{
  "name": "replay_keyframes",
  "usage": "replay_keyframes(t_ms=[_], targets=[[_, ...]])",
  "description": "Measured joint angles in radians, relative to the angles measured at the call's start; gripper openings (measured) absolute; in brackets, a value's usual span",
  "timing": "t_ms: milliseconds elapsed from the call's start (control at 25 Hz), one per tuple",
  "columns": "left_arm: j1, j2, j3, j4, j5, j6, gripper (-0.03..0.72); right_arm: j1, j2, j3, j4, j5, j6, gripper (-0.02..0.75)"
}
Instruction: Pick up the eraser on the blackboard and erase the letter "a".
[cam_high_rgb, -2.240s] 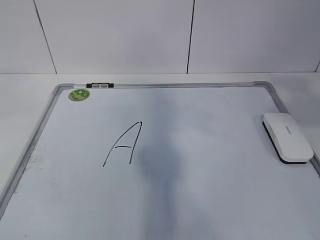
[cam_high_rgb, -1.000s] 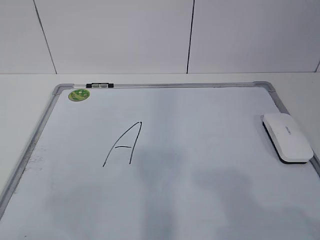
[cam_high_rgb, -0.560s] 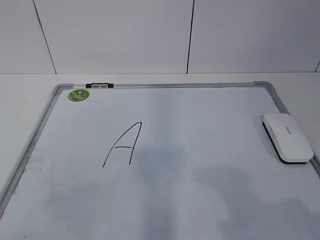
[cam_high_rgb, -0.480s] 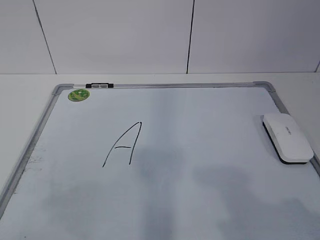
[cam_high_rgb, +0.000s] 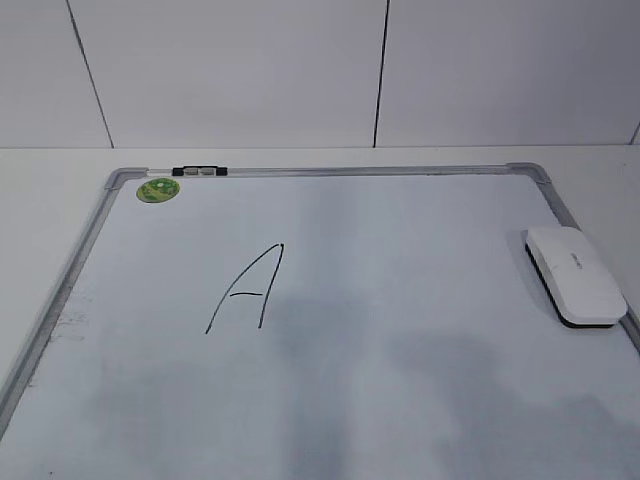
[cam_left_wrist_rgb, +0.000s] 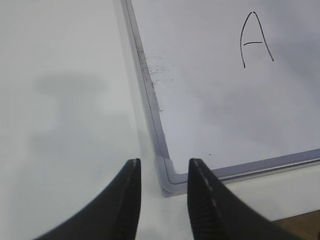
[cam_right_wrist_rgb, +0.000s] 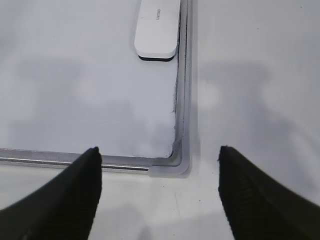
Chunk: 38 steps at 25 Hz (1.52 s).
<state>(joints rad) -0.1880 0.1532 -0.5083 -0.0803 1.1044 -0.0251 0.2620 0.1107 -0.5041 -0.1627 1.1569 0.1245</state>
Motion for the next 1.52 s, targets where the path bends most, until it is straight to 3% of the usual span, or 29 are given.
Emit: replay_keyframes(t_ms=[1240, 1520], targets=[[0.000, -0.142, 0.001, -0.004, 0.000, 0.000, 0.237, 0.000, -0.127, 0.000, -0.012, -0.002, 0.000, 0.555], [0.049, -0.142, 0.001, -0.004, 0.000, 0.000, 0.236, -0.010, -0.127, 0.000, -0.015, -0.002, 0.000, 0.555]])
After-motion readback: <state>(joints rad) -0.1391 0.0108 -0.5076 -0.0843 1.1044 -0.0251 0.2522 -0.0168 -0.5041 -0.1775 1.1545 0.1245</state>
